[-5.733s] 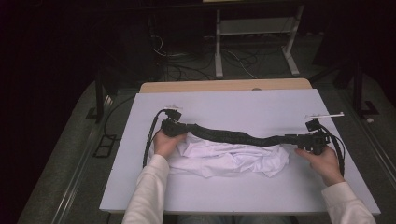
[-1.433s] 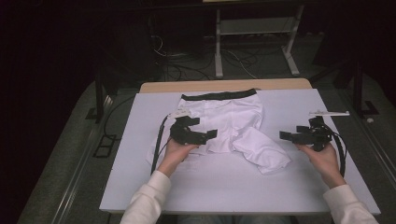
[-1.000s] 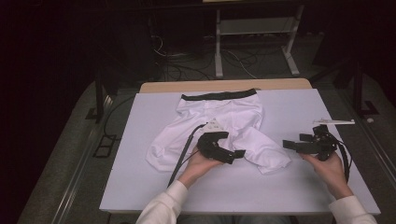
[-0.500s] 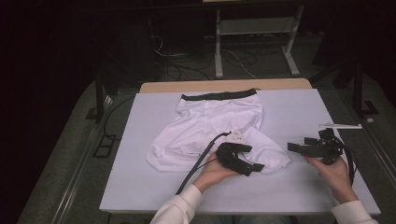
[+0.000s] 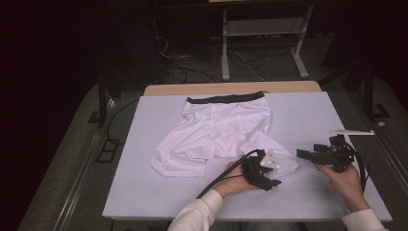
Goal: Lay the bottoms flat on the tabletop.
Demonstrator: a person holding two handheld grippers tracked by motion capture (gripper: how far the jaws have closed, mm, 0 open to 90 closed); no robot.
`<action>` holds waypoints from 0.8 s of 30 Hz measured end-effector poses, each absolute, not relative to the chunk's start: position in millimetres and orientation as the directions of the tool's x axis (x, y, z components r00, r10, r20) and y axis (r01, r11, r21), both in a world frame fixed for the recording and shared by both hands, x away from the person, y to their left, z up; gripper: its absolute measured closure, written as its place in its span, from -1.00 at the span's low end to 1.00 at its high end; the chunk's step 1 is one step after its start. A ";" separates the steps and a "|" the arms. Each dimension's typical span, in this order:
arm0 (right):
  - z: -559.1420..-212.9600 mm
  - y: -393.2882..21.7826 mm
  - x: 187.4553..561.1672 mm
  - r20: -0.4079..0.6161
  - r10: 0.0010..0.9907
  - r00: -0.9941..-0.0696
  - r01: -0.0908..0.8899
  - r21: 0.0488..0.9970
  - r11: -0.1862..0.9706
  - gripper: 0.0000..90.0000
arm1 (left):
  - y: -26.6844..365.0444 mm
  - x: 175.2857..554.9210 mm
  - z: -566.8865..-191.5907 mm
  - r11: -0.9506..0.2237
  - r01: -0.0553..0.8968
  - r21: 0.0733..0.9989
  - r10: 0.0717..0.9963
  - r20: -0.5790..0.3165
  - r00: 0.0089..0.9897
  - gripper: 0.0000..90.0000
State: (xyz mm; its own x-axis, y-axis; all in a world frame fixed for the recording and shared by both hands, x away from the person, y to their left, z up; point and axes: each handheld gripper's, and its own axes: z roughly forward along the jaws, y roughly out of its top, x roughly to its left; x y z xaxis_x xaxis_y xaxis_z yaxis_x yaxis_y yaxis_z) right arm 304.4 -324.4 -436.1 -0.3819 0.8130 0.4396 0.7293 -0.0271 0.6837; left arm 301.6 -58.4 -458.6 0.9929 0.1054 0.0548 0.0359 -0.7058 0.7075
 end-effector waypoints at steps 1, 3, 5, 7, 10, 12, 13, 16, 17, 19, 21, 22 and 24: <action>-436.3 -324.9 302.7 0.440 0.813 -0.382 0.731 0.682 -0.026 -1.00 | -60.6 301.2 -460.5 -0.717 0.028 0.696 0.106 0.069 0.992 0.11; -436.4 -326.1 299.9 0.436 0.814 -0.384 0.730 0.683 -0.021 -1.00 | -61.0 302.0 -460.6 -0.713 0.027 0.701 0.100 0.063 0.993 0.31; -436.8 -328.3 296.4 0.440 0.814 -0.380 0.733 0.680 -0.026 -1.00 | -64.0 303.3 -458.3 -0.730 0.012 0.683 0.118 0.110 0.987 0.61; -436.9 -329.4 294.1 0.444 0.813 -0.376 0.735 0.677 -0.030 -1.00 | -64.1 304.6 -455.3 -0.740 0.010 0.672 0.130 0.128 0.983 0.88; -436.7 -329.5 291.6 0.445 0.813 -0.376 0.735 0.677 -0.030 -1.00 | -59.8 304.8 -449.6 -0.736 0.013 0.677 0.142 0.137 0.980 0.92; -436.3 -328.8 290.5 0.442 0.811 -0.382 0.733 0.680 -0.025 -1.00 | -45.4 303.0 -435.7 -0.715 0.011 0.699 0.160 0.149 0.976 0.92; -436.0 -328.1 290.1 0.443 0.811 -0.382 0.733 0.680 -0.026 -1.00 | -38.9 301.6 -431.0 -0.713 0.010 0.701 0.160 0.148 0.976 0.92; -435.9 -325.5 290.3 0.439 0.810 -0.388 0.733 0.680 -0.017 -1.00 | -16.9 296.0 -423.3 -0.718 0.017 0.695 0.158 0.140 0.977 0.92; -436.0 -324.4 290.4 0.439 0.810 -0.388 0.735 0.678 -0.016 -1.00 | -8.5 293.1 -422.4 -0.721 0.017 0.692 0.158 0.141 0.977 0.92; -436.1 -321.8 290.6 0.438 0.809 -0.392 0.736 0.677 -0.010 -1.00 | 8.8 285.5 -423.7 -0.712 0.023 0.702 0.168 0.139 0.976 0.92; -436.2 -318.1 290.6 0.436 0.806 -0.400 0.737 0.676 -0.001 -1.00 | 23.2 279.2 -427.8 -0.722 0.033 0.691 0.170 0.131 0.977 0.92; -436.7 -315.9 290.8 0.435 0.805 -0.403 0.738 0.675 0.005 -1.00 | 28.7 277.0 -430.3 -0.736 0.035 0.676 0.169 0.134 0.976 0.92; -438.1 -311.3 291.5 0.434 0.802 -0.410 0.743 0.669 0.018 -0.99 | 37.0 275.1 -434.7 -0.761 0.044 0.648 0.165 0.128 0.978 0.92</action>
